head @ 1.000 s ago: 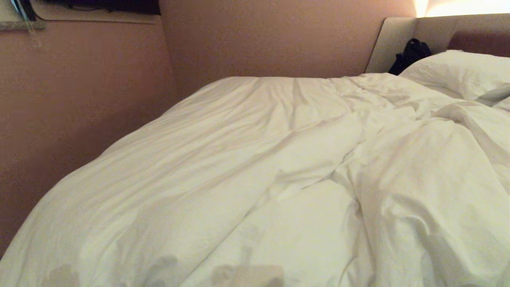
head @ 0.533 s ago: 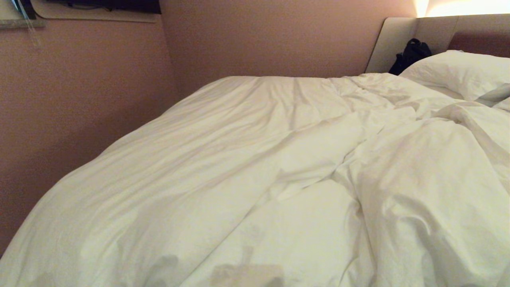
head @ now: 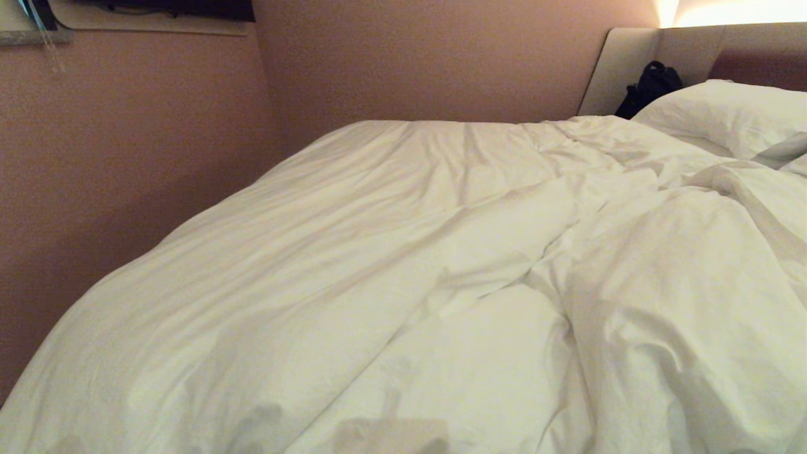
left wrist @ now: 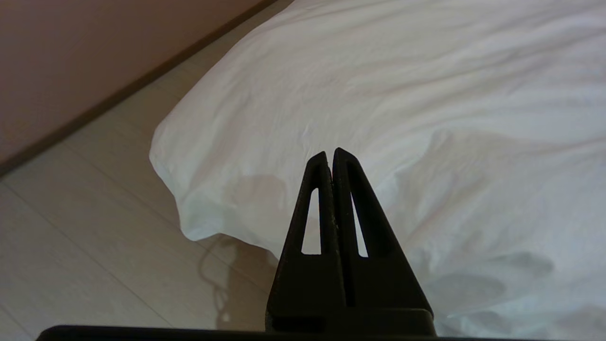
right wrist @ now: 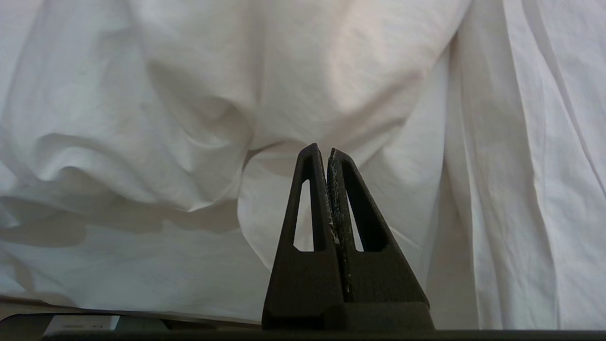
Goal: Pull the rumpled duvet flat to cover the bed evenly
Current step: Hold the folded corner of the quilt
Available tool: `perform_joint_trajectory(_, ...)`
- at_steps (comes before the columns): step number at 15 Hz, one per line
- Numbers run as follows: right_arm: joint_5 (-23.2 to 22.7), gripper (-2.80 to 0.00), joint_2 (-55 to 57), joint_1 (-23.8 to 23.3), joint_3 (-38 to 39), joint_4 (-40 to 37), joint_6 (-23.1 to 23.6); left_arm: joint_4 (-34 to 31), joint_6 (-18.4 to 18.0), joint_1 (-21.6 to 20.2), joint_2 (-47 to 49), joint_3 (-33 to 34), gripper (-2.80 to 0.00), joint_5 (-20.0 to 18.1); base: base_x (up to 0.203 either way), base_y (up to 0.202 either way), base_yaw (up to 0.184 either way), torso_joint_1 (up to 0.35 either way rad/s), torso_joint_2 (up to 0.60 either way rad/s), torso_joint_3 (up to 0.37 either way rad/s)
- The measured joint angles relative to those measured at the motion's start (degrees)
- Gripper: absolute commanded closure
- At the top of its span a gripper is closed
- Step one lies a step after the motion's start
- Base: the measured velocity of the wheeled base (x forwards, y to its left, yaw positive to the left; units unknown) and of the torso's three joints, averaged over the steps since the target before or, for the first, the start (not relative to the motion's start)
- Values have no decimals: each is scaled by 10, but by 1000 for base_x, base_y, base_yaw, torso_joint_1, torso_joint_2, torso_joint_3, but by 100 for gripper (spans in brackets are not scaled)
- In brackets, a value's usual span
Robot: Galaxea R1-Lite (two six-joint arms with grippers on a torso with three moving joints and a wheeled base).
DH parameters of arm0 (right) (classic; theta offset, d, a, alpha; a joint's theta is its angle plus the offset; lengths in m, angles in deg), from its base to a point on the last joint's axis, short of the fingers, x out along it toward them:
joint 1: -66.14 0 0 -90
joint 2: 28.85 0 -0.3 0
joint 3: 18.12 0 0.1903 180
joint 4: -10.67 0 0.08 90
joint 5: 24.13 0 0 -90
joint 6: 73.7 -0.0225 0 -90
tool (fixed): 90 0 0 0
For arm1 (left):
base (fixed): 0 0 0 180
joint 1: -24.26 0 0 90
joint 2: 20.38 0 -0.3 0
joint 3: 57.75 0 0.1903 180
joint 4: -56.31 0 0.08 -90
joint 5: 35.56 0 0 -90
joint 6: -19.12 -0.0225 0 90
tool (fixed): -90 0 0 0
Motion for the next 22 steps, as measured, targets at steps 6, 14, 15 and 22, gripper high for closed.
perform_joint_trajectory(6,0,0,0,0,0,0,0,3,0,132,-37,22,0,113,0,0,0,0,0,0)
perform_joint_trajectory(14,0,0,0,0,0,0,0,14,-28,270,-158,102,0,151,0,0,0,0,0,0)
perform_joint_trajectory(15,0,0,0,0,0,0,0,20,-42,276,-179,115,0,147,0,0,0,0,0,0)
perform_joint_trajectory(22,0,0,0,0,0,0,0,123,-83,283,-273,246,0,103,0,0,0,0,0,0)
